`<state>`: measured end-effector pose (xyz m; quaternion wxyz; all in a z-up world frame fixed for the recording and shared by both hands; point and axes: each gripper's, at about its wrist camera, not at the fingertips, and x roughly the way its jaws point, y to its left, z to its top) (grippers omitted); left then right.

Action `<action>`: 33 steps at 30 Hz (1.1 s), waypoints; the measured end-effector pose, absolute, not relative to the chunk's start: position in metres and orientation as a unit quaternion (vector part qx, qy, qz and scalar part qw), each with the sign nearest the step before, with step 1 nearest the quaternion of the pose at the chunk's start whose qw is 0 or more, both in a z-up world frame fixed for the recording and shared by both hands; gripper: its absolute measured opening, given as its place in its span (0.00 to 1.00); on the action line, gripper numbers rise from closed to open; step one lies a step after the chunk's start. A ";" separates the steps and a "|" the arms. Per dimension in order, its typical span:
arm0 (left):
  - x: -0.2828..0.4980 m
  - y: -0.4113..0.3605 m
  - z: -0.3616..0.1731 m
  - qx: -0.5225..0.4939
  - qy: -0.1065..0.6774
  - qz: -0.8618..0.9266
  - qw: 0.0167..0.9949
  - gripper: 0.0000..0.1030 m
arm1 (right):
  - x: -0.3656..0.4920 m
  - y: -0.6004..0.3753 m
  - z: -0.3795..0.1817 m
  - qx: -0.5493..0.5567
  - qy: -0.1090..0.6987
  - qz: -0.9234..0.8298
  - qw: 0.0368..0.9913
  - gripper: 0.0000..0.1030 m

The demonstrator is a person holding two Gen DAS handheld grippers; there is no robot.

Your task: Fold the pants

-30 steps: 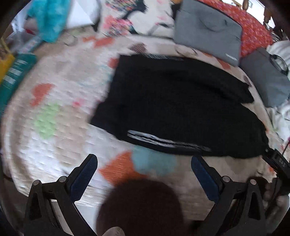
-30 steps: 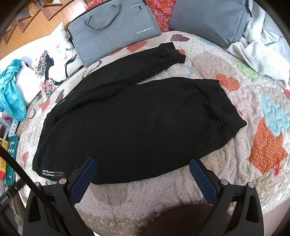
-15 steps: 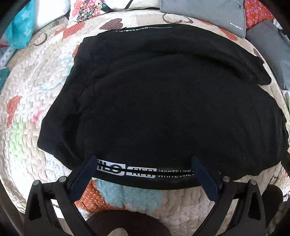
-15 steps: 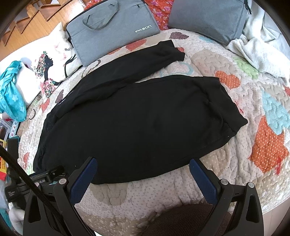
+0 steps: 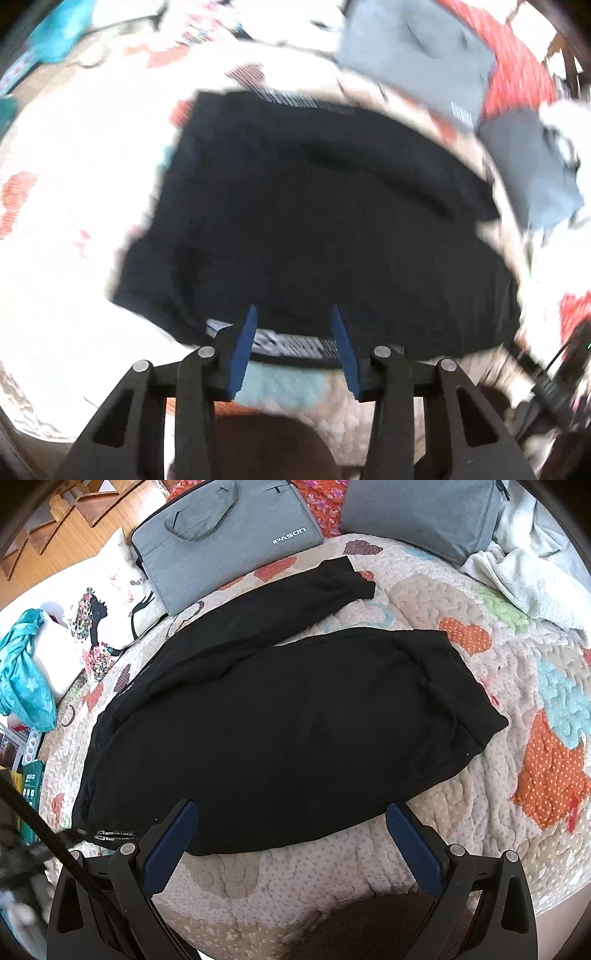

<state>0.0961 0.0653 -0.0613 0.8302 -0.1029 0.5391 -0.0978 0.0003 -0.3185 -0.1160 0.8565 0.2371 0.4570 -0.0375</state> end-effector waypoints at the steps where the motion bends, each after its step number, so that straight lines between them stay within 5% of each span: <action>1: 0.104 0.079 -0.054 -0.116 0.531 -0.089 0.835 0.40 | 0.001 -0.318 -0.116 0.237 0.458 -0.037 0.856 1.00; 10: 0.183 0.103 -0.090 -0.229 0.559 -0.154 0.782 0.40 | 0.006 -0.316 -0.121 0.235 0.472 -0.035 0.849 1.00; 12: 0.193 0.119 -0.111 -0.246 0.572 -0.131 0.771 0.21 | 0.007 -0.317 -0.123 0.238 0.476 -0.035 0.846 1.00; 13: 0.198 0.129 -0.116 -0.258 0.575 -0.118 0.767 0.02 | 0.008 -0.318 -0.124 0.241 0.477 -0.036 0.844 1.00; 16: 0.204 0.170 -0.125 -0.342 0.572 -0.118 0.736 0.02 | 0.008 -0.319 -0.125 0.244 0.478 -0.037 0.843 1.00; 19: 0.194 0.191 -0.109 -0.320 0.556 -0.097 0.761 0.02 | 0.011 -0.318 -0.126 0.241 0.481 -0.036 0.842 1.00; 22: 0.186 0.206 -0.086 -0.250 0.550 -0.036 0.796 0.14 | 0.011 -0.316 -0.125 0.235 0.482 -0.036 0.843 1.00; 30: 0.147 0.162 -0.004 -0.080 0.463 -0.018 0.882 0.19 | 0.006 -0.321 -0.122 0.247 0.467 -0.030 0.849 1.00; 33: 0.127 0.126 0.036 -0.030 0.400 -0.037 0.915 0.46 | 0.001 -0.323 -0.111 0.242 0.451 -0.022 0.859 0.99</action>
